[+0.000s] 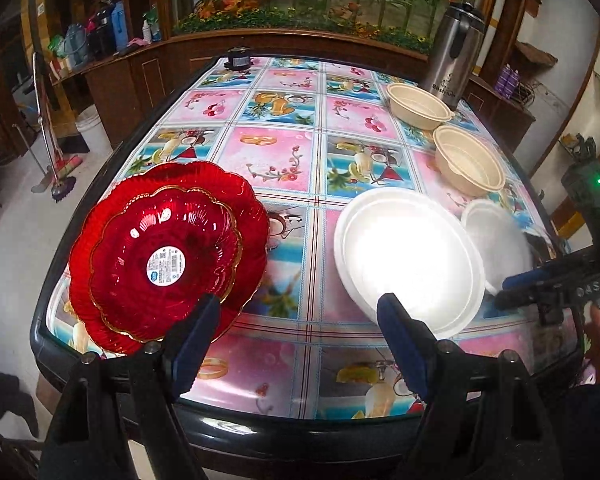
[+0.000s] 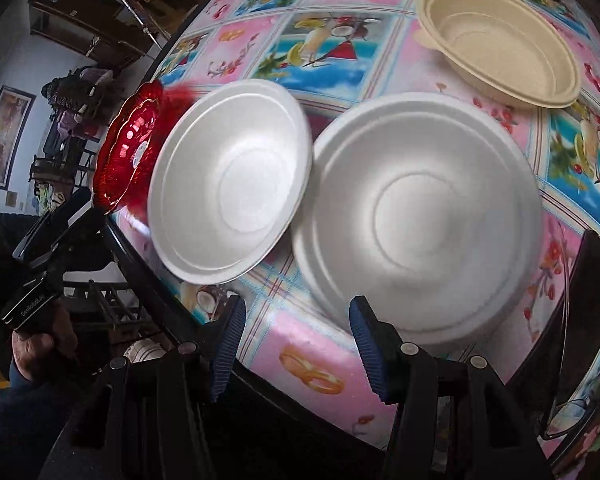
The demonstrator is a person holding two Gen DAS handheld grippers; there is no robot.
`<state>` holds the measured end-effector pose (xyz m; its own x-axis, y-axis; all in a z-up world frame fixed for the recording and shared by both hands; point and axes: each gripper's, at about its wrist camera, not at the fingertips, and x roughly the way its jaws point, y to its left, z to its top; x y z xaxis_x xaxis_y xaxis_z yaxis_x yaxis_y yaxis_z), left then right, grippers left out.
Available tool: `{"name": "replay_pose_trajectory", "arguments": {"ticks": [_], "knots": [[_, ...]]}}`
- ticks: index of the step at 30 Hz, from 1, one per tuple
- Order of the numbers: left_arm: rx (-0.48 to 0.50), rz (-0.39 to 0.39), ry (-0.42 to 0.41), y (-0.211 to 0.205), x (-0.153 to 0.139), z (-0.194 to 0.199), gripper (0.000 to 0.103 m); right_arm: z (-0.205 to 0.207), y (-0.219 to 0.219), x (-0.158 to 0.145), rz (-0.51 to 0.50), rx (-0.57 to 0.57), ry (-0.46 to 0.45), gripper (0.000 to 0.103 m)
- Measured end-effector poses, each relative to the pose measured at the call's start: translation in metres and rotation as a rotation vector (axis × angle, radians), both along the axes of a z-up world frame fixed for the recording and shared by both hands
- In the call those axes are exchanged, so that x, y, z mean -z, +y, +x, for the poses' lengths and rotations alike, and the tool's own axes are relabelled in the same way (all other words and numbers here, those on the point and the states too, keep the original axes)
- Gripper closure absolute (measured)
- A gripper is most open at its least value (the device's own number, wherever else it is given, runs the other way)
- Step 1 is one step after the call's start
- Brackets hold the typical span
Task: Organize plates and bowls
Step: 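Grasp a white foam plate rim with the right tool and lift it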
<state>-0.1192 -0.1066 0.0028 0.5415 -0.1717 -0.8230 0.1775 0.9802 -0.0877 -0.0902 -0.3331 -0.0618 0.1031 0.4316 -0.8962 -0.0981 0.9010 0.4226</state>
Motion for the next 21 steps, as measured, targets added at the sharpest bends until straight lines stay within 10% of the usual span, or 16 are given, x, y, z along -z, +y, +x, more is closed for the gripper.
{"name": "replay_pose_trajectory", "arguments": {"ticks": [10,21], "knots": [[-0.032,-0.102,0.059,0.008,0.007,0.004,0.023,0.014,-0.010,-0.013,-0.031,0.085,-0.121,0.045],[0.036,-0.170,0.215,-0.020,0.028,0.032,0.062,0.057,0.012,-0.033,-0.065,0.010,-0.281,0.067]]}}
